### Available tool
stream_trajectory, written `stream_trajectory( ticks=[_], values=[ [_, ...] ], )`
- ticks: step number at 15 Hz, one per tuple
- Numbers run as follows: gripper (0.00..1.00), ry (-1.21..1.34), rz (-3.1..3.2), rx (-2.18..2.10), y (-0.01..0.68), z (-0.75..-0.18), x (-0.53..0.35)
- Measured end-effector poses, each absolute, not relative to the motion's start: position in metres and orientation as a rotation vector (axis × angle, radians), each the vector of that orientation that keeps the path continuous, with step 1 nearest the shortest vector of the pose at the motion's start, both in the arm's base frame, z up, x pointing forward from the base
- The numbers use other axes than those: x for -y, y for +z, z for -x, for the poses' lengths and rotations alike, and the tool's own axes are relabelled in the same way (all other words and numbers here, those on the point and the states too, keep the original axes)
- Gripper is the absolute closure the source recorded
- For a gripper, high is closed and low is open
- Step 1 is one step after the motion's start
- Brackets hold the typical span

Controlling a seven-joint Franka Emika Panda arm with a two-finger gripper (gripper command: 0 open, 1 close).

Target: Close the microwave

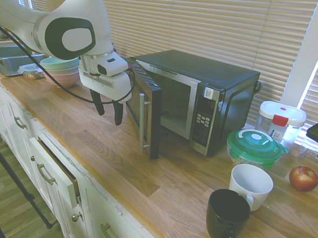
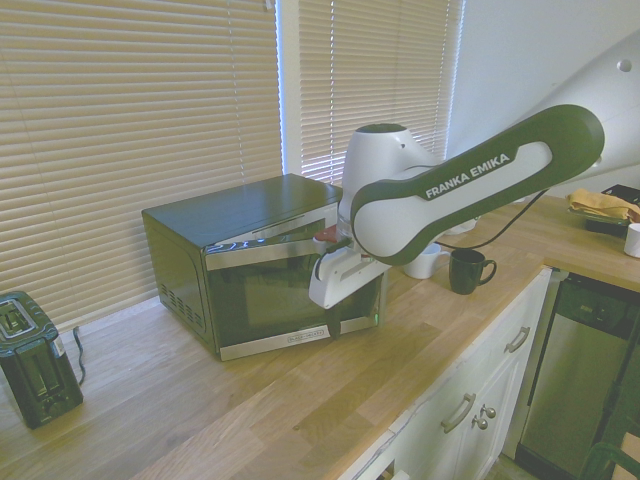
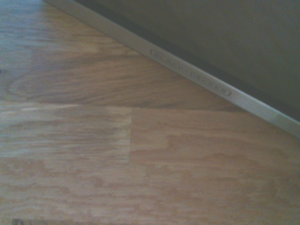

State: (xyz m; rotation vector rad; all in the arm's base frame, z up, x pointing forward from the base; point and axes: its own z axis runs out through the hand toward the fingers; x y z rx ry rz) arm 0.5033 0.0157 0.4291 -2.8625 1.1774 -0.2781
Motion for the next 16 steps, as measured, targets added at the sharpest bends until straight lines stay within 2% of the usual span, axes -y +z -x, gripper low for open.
stream_trajectory(
  ticks=[8, 16],
  values=[
    [0.0, -0.367, 2.843, -1.175, 0.459, -0.552, 0.007],
    [0.0, -0.375, 2.843, -1.179, 0.463, -0.632, 0.023]
  ],
)
